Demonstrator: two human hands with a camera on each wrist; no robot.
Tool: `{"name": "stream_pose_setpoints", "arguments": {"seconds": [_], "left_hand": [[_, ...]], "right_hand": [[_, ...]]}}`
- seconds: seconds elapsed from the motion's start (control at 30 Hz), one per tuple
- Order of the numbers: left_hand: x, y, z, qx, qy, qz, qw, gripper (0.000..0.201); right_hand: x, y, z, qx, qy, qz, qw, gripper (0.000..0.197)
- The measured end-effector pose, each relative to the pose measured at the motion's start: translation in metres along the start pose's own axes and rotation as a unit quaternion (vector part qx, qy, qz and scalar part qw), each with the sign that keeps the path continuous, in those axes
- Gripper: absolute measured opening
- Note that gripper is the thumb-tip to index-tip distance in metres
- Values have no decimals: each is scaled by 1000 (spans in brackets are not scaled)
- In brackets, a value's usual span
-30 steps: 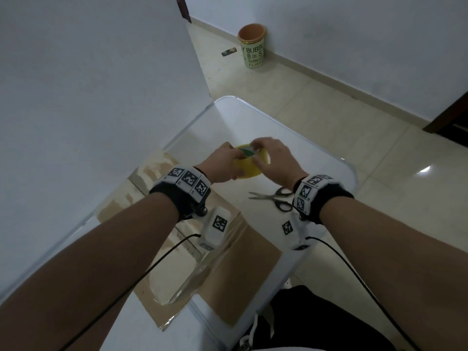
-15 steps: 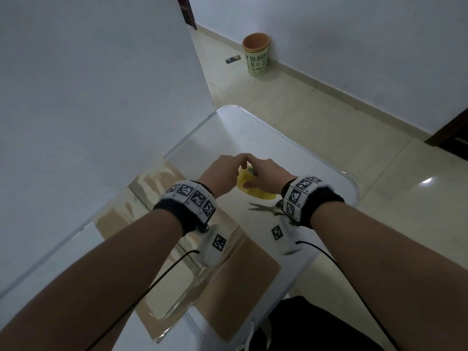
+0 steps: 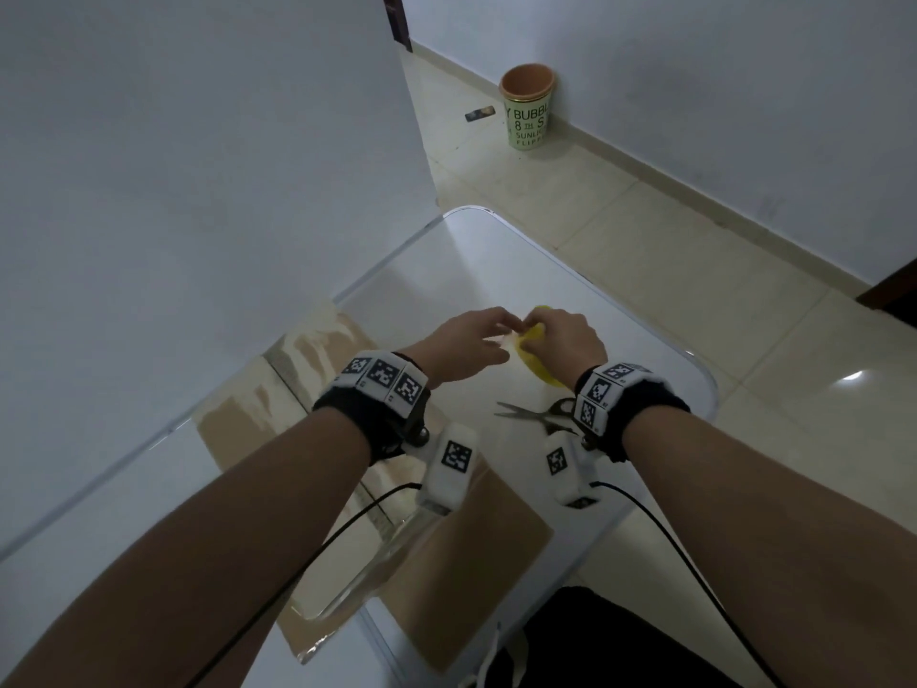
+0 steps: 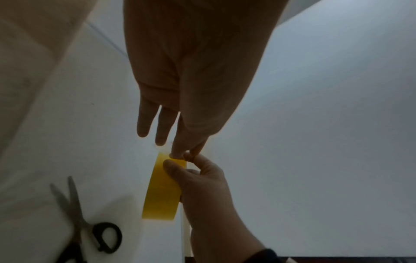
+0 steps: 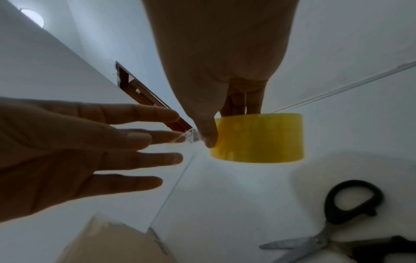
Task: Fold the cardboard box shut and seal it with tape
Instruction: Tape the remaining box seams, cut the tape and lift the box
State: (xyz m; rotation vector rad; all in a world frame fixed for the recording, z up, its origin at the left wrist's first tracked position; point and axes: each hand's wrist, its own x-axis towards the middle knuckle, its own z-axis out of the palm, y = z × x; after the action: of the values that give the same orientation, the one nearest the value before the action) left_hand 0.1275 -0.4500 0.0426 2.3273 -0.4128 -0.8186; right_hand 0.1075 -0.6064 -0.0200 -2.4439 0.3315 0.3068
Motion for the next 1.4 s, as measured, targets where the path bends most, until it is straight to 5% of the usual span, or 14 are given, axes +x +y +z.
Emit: {"name": "stream_pose_setpoints", "arguments": {"seconds": [0.17, 0.37, 0.53, 0.67, 0.77, 0.83, 0.9, 1.0, 1.1, 1.23, 1.4], "left_hand": [[-8, -25, -8, 12, 83, -32, 996, 32], [-28, -56, -22, -35, 112, -69, 991, 26], [-45, -62, -16, -10, 112, -40, 993, 24], [-59, -69, -9, 11, 117, -32, 993, 25], [-69, -70, -2, 29, 167, 1, 985, 22], [-77, -69, 4, 40, 186, 25, 981, 16], [-84, -69, 12, 69, 175, 40, 981, 11], [-98, -72, 30, 127, 138, 53, 981, 19], [-113, -73, 48, 211, 123, 61, 968, 37], [-130, -78, 63, 299, 110, 9, 948, 37], [-137, -86, 66, 255, 113, 21, 960, 32]], "right_hand": [[20, 21, 7, -45, 20, 19, 999, 27], [47, 35, 26, -188, -101, 9, 977, 47], [54, 39, 39, -34, -209, 49, 976, 67], [39, 48, 37, 122, -102, 33, 987, 74], [18, 42, 31, 184, -24, 32, 982, 35], [-9, 35, 35, 329, -37, 49, 942, 18], [-39, 25, 42, 455, -120, 87, 878, 24], [-77, 18, 55, 535, -221, 125, 806, 33], [-102, 17, 71, 592, -245, 119, 758, 35], [-117, 8, 91, 638, -187, 131, 735, 37], [-120, -5, 93, 663, -143, 140, 722, 23]]}}
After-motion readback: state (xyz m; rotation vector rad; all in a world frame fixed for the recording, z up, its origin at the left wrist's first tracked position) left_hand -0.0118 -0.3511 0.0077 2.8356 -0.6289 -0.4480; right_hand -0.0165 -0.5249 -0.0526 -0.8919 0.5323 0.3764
